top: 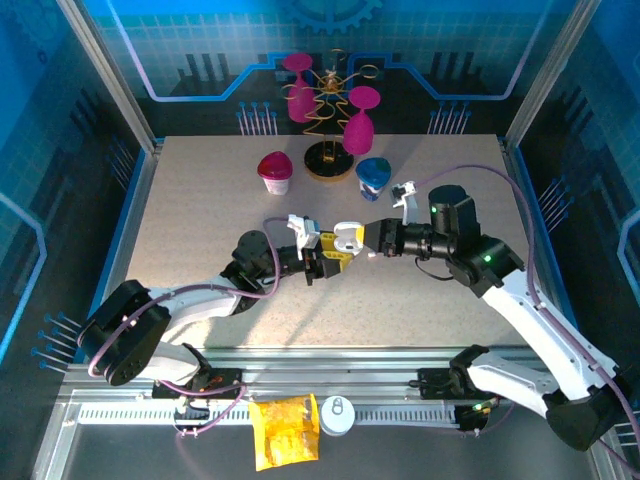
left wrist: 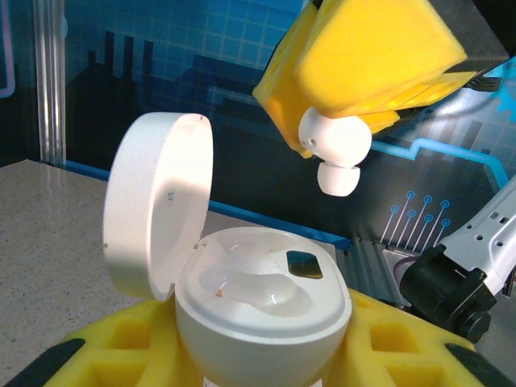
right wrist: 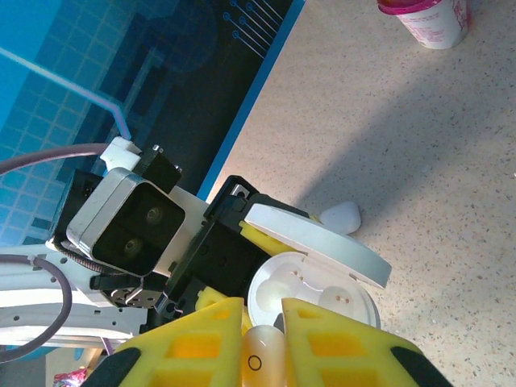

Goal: Insert wireless bluetooth earbuds into charging case

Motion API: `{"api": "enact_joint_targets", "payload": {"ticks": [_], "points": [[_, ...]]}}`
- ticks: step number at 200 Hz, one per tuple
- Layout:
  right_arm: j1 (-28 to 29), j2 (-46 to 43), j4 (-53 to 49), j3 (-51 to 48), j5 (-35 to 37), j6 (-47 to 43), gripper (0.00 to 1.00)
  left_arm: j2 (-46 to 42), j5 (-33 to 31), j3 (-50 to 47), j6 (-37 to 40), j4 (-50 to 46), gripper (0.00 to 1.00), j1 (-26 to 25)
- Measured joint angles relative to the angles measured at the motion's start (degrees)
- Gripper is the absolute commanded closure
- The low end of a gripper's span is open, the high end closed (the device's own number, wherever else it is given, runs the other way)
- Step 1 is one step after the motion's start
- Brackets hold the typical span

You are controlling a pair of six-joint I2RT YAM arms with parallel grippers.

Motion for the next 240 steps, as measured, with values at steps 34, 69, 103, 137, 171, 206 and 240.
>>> {"api": "enact_joint_targets", "payload": {"ticks": [34,69,103,137,171,206,240], "points": [[0.1,0.1,0.4,0.0,0.5,-0.3,0.85,-0.2,0.2,0.0,-1.1,0.0,0.74,0.0],[0.2,0.1,0.7,-0.1,0.9,-1.1,0.85,-0.2,0.2,0.5,-2.2,0.0,0.74,0.0],[0.4,0.1,1.5,-0.8,1.7,-1.8,0.85,-0.7,0.2,1.0,-3.1,0.0,0.74,0.0],[0.4,0.1,2.3,-1.0,2.1,-2.3,0.85,-1.6,0.3,1.0,-3.9,0.0,0.74,0.0],[0.5,0.2,2.8,-1.2,2.4,-2.6,0.85,-1.7,0.3,1.0,-4.0,-0.4,0.74,0.0],[0.6,1.0,3.2,-1.5,2.8,-2.6,0.86,-1.7,0.3,1.0,-4.0,-1.1,0.74,0.0],[1.0,1.1,3.2,-1.8,2.7,-2.6,0.85,-2.1,0.3,1.0,-4.0,-1.1,0.74,0.0]]}}
